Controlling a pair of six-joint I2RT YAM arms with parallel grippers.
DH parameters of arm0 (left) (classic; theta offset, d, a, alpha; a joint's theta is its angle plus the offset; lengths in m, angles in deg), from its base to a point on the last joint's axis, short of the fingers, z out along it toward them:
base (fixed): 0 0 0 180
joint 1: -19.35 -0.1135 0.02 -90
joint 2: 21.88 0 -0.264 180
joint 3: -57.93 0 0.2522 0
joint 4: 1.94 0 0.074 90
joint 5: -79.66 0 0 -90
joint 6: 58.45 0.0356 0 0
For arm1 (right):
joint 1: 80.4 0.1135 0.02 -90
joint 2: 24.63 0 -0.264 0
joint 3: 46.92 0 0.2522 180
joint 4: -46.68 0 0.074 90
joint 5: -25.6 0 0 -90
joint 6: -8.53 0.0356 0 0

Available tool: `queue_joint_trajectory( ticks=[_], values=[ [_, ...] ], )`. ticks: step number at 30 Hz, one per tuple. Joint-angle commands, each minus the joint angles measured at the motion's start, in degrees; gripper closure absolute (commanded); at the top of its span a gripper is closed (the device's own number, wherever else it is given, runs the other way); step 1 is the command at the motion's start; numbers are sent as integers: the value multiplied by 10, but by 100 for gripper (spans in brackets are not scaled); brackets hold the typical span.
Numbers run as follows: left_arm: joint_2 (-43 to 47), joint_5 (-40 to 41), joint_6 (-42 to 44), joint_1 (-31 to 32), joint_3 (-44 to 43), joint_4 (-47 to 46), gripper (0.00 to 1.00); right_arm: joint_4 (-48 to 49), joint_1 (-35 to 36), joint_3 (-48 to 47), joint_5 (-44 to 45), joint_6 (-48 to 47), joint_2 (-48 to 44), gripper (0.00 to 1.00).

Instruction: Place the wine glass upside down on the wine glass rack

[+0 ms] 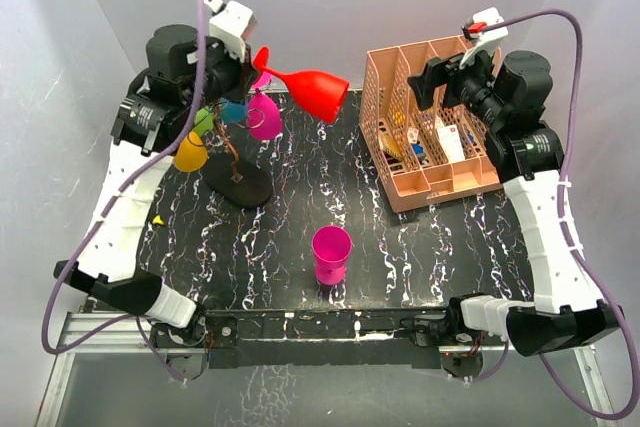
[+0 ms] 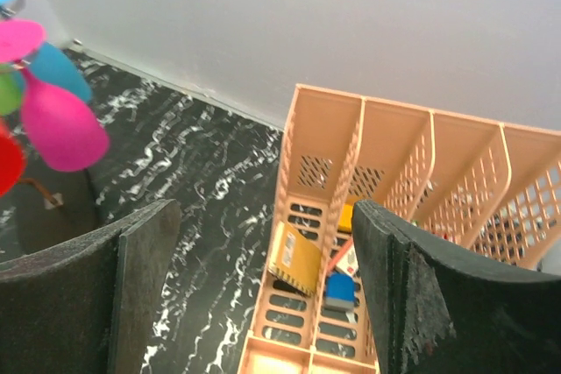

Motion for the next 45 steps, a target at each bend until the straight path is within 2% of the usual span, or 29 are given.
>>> queue_joint_trajectory(
  ticks=[1,8,16,26,45],
  values=[
    [37,111,141,68,19,12,100,29,-6,25,54,-28,14,13],
    [56,239,305,145,81,-1,100,75,-8,116,65,-78,25,8],
    [49,311,388,176,116,-12,100,116,-33,214,16,-94,18,8],
    [44,360,423,184,142,-38,100,143,-68,263,-48,-90,3,8],
    [40,415,458,185,182,-82,100,133,-81,260,-70,-80,7,8]
  ],
)
